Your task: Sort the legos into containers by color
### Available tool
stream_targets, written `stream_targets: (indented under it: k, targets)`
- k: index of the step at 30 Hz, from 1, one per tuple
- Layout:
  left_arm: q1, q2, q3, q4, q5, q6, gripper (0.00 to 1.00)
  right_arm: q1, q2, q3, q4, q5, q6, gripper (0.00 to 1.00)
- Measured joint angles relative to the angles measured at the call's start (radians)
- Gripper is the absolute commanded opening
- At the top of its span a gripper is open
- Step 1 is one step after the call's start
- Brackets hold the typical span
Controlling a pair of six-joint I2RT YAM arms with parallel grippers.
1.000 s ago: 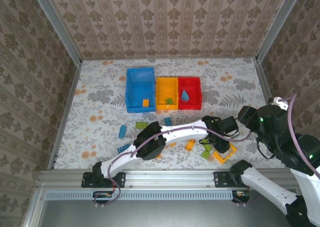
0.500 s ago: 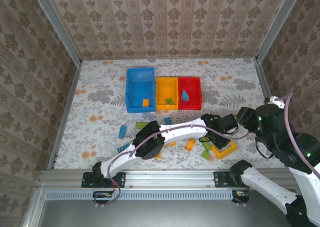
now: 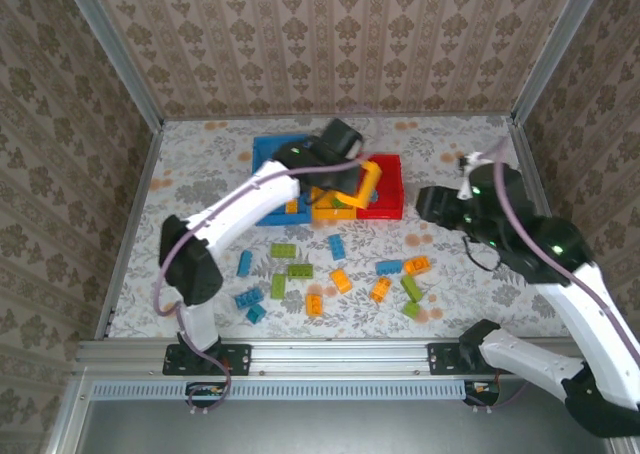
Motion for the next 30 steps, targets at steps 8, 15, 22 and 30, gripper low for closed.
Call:
stream_targets:
  k: [8,15,22,30]
  targets:
    - [0.254,0.013,-0.034,-0.05,-0.094,-0.006,0.03,0.183,0.306,-0.022,0.303,-0.123,-0.074,0.64]
    - [0.33,0.211,0.116,-0.074,-0.164,-0.037,0.01,0.205,0.516,0.052,0.461,-0.14,-0.108,0.64]
    - [0.348,0.359,0.241,-0.1,-0.188,-0.047,0.01,0.205,0.603,0.11,0.505,-0.14,-0.121,0.64]
    - [0.389,0.422,0.254,-0.092,-0.174,-0.055,0.04,0.204,0.616,0.11,0.519,-0.141,-0.127,0.64]
